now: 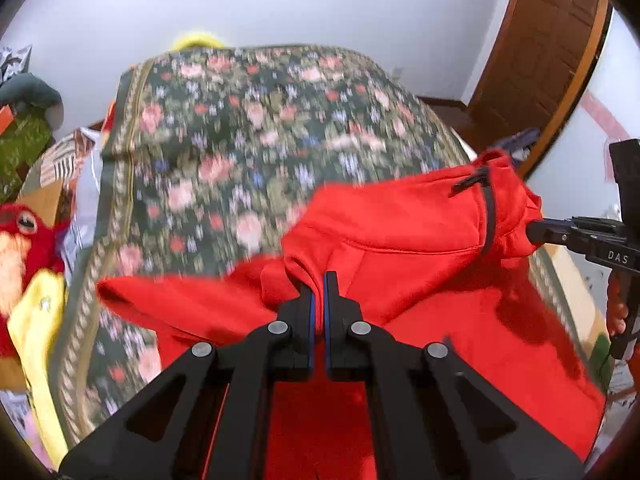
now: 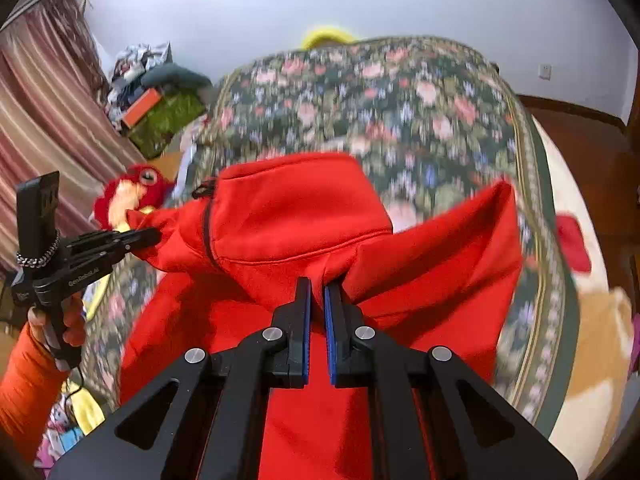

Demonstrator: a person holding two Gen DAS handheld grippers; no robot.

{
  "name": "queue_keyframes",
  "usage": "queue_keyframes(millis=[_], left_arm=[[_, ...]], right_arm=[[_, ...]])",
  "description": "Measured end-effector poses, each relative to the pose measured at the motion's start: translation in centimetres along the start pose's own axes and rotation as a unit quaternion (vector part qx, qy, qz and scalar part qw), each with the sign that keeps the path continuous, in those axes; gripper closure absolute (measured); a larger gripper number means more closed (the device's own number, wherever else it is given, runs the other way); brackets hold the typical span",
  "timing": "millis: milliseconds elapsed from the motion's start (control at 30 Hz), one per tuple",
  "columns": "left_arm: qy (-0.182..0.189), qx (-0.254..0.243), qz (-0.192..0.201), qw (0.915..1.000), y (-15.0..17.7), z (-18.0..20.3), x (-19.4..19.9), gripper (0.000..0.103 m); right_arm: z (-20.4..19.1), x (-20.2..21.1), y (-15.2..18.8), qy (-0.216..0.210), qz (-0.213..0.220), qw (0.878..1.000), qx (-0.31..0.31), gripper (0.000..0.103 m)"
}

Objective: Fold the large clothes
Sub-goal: 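Lift the collar with both tools and fold it down toward the hem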

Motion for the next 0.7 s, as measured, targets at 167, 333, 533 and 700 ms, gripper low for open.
queue_keyframes(millis=[167,333,533,700], left_arm=[[-0.009,0.003,-0.038,0.9992,5.3,0.9,-1.6,0.101],[-0.019,0.006,-0.087,0.996,9.9,1.4,-3.6,0.1],[-0.014,0.003,-0.098,0.9951,12.5,2.1,-2.4,0.1],[-0.019,-0.005,-0.077,0.9968,12.3,1.9,1.0,0.094]], right_arm=[[0.6,-2.0,5.4,0.019,-0.047,0.999,0.013,0.097],[1.3,-2.6,8.4,0.031,-0.074,0.997,0.014,0.094],[2.0,-0.4,9.7,0.031,-0.08,0.996,0.004,0.093],[1.7,1.7,9.5,0.025,-0.061,0.998,-0.001,0.089]])
Point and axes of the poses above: each gripper's, at about its wrist camera, not at the fingertips, and x roughly against the way its jaws point, z to its right, y to its underside, the point moved 4 cm from there along -x, roughly the way its jaws point, and after that the axes turned 11 degrees about -x, right-handed, at the moved point
